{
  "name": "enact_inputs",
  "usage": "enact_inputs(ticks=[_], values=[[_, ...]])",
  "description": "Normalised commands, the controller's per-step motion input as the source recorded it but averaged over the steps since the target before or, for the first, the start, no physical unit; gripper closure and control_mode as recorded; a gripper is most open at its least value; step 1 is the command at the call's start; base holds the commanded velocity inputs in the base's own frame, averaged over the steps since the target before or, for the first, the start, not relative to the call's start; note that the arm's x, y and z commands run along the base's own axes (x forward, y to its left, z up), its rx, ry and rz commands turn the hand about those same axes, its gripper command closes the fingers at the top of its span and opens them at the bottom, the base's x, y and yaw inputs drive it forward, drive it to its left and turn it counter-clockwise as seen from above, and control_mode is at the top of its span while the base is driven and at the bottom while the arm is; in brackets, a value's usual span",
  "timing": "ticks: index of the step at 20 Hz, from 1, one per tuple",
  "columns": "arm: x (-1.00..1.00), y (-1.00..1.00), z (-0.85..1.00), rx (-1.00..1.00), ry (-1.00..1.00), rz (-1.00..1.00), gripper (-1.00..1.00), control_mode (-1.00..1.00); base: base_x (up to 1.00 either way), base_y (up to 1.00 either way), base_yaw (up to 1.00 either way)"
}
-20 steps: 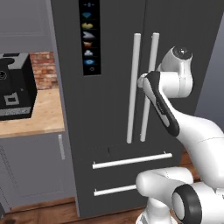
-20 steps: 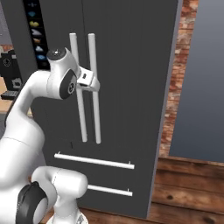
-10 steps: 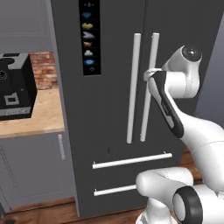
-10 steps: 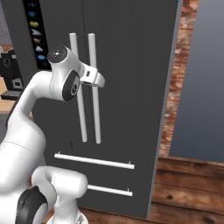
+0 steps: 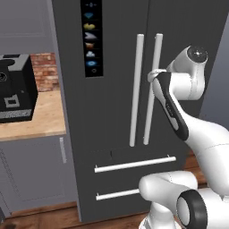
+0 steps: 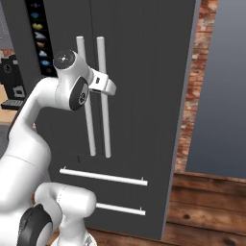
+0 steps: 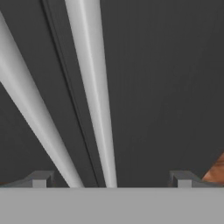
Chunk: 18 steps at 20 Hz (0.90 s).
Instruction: Gather the carrot and eggplant from the fridge and place them on a tray on the dining counter. Then gather the fishs from the fridge and place them on the other tray.
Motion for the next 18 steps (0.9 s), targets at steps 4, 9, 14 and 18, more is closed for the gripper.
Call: enact_inputs(ticks=[4,9,14,18], values=[[0.09,0.04,0.00,-0.01,0.00,0.00,-1.00,-1.00,0.00,0.00,0.00],[0.32,0.03,0.00,0.00,0.00,0.00,-1.00,-1.00,0.00,0.00,0.00],[0.40,0.01,0.00,0.00,-0.02,0.02,-1.00,-1.00,0.00,0.00,0.00],[0.43,0.00,0.00,0.00,-0.03,0.03,-1.00,-1.00,0.00,0.00,0.00]])
